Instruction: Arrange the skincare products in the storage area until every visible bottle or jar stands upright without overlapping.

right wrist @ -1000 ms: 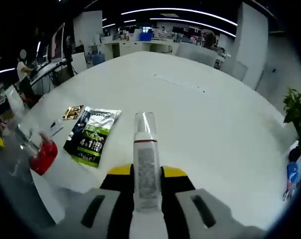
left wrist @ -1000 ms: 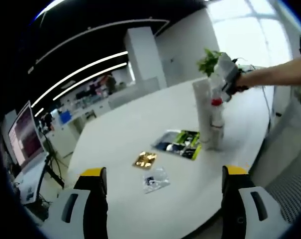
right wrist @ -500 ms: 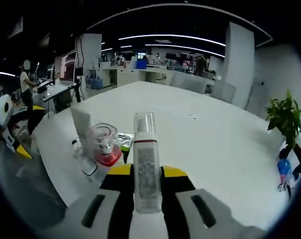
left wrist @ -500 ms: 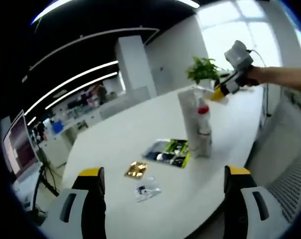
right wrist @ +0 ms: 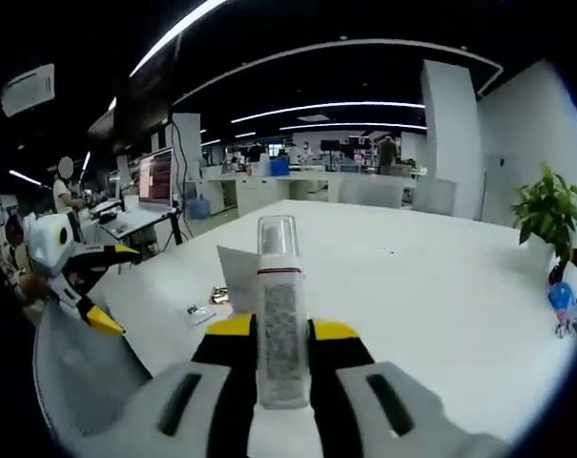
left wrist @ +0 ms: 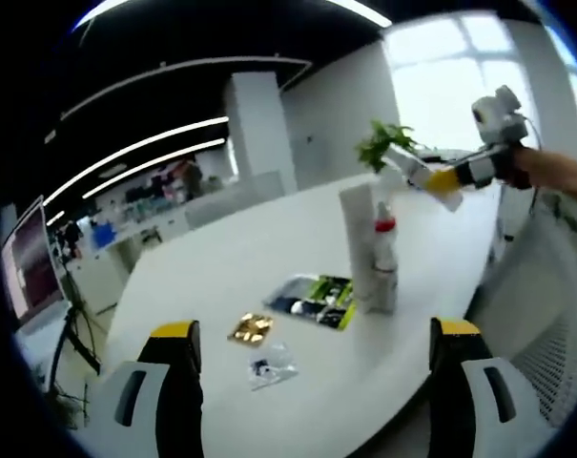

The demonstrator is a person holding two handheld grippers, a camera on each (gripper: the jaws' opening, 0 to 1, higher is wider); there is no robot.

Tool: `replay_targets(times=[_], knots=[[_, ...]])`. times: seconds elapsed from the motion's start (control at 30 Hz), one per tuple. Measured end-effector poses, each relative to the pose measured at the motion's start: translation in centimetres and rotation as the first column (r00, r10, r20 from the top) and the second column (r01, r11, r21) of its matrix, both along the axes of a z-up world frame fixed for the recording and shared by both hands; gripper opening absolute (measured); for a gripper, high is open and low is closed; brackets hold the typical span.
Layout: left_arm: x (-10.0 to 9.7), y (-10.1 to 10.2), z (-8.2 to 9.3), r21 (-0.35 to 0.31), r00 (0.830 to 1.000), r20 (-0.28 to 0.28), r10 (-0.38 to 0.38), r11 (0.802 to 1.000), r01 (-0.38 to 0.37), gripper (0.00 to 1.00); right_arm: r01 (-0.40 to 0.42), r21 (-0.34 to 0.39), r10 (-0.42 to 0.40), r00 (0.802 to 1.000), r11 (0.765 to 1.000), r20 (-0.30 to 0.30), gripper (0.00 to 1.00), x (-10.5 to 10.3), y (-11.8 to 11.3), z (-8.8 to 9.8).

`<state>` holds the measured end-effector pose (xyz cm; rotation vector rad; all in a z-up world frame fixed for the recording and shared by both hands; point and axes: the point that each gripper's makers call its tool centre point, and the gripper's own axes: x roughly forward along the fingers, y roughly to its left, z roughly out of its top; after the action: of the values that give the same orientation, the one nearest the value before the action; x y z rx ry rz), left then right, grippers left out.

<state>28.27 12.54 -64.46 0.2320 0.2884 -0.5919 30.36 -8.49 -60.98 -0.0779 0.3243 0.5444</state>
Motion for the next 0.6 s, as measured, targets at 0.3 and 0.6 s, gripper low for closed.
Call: replay_targets(times=[0.3, 0.6], knots=[[-0.6, -3.4, 2.9, -0.297, 0.987, -0.087, -0.134, 0.949, 0.102, 0.93, -0.139, -0.001, 0.139, 0.99, 0.99, -0.016, 0.2, -1.7, 4.4, -1.3], [0.3, -7.7, 3.4, -0.486, 0.951, -0.174, -0.256, 0.862, 0.143, 0.69, -0.223, -0.008, 0.223, 0.975, 0.975, -0.006, 0.2, -1.2, 7.3, -1.8]])
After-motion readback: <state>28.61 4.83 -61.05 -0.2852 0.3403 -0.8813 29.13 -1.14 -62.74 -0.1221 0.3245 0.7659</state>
